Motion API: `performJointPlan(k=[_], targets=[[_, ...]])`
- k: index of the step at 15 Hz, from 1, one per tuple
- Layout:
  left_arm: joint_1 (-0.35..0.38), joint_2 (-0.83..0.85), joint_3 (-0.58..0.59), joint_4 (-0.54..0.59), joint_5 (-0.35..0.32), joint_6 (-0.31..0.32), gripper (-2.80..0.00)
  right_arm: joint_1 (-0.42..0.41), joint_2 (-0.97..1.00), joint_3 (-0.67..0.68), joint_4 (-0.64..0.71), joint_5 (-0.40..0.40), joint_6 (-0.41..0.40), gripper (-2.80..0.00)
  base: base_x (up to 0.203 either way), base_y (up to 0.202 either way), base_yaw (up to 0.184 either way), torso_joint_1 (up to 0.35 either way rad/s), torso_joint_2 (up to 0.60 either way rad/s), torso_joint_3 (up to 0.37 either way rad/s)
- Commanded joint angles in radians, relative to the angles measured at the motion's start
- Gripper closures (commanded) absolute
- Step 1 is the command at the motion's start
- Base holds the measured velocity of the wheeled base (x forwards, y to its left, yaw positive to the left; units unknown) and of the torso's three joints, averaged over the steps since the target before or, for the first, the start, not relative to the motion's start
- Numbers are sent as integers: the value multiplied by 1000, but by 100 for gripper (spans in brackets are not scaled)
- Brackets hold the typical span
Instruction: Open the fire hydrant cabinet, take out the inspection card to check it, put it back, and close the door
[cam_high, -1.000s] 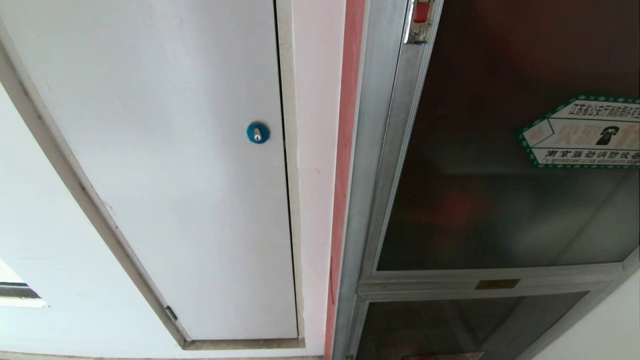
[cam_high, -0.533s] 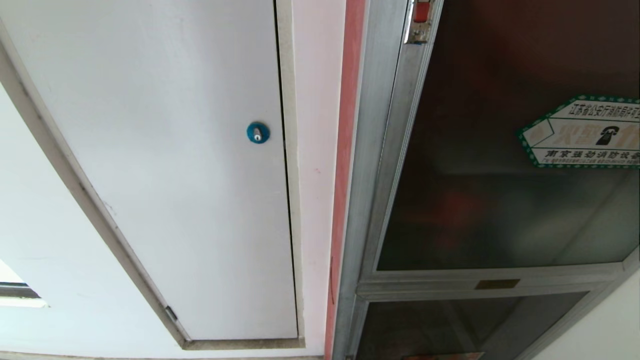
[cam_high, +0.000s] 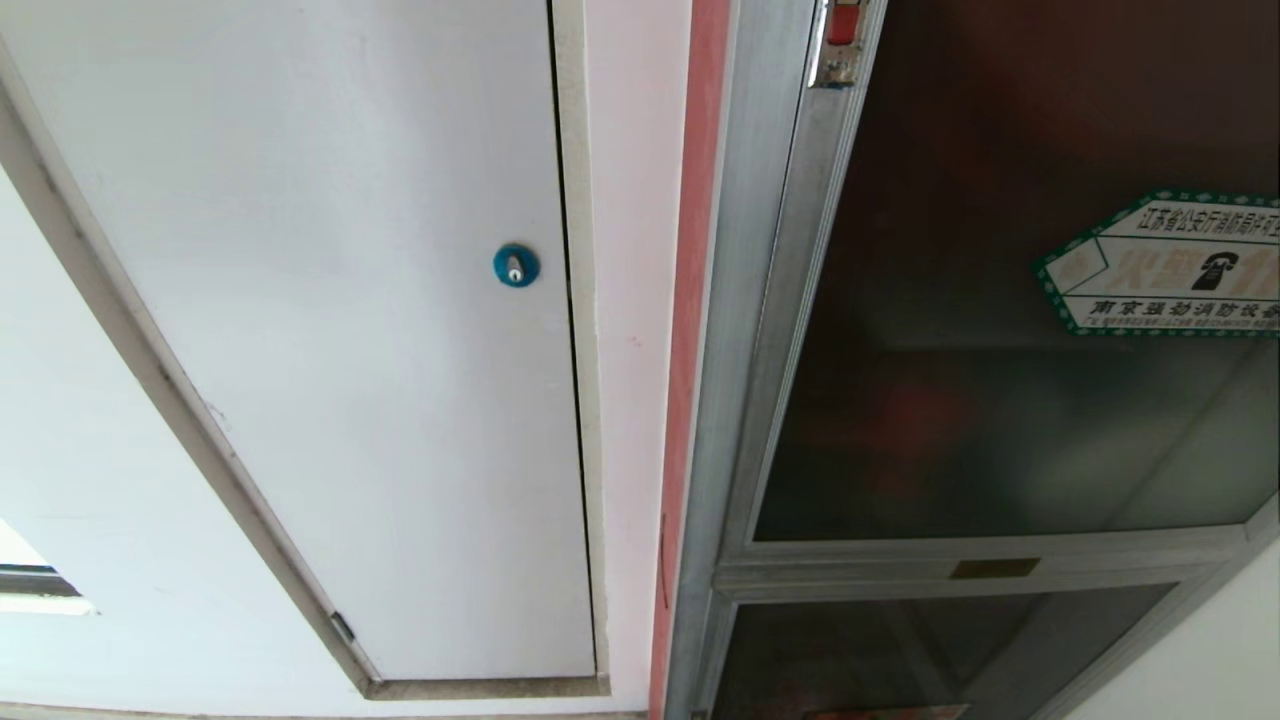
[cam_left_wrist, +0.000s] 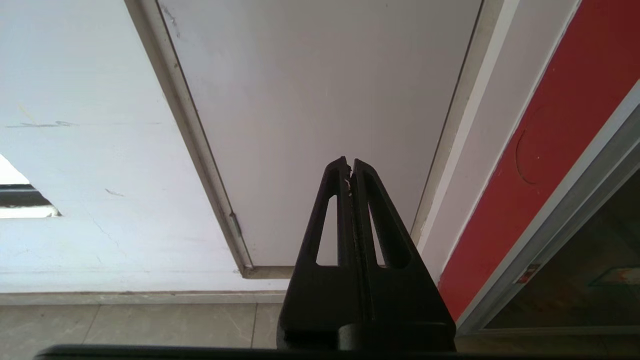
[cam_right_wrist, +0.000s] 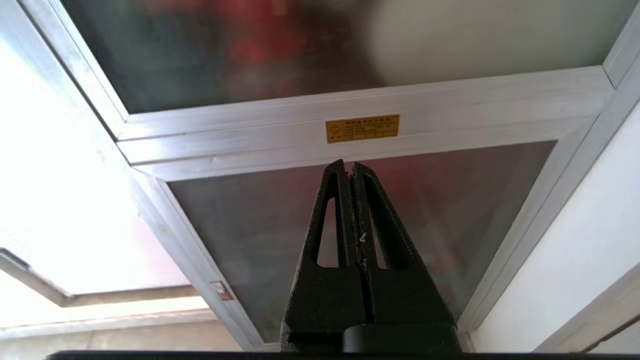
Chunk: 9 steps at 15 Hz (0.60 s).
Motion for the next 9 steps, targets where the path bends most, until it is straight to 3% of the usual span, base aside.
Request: performJointPlan(k=[1,6,9], targets=[[0,1,0,0,0,0,0,0,0,0,-1,-2,0,0,0,0,0,0,0,0],[0,1,0,0,0,0,0,1,31,-137,43,-3,2,0,0,0,0,0,0,0],[0,1,0,0,0,0,0,2,149,-249,60,44,2,0,0,0,0,0,0,0]])
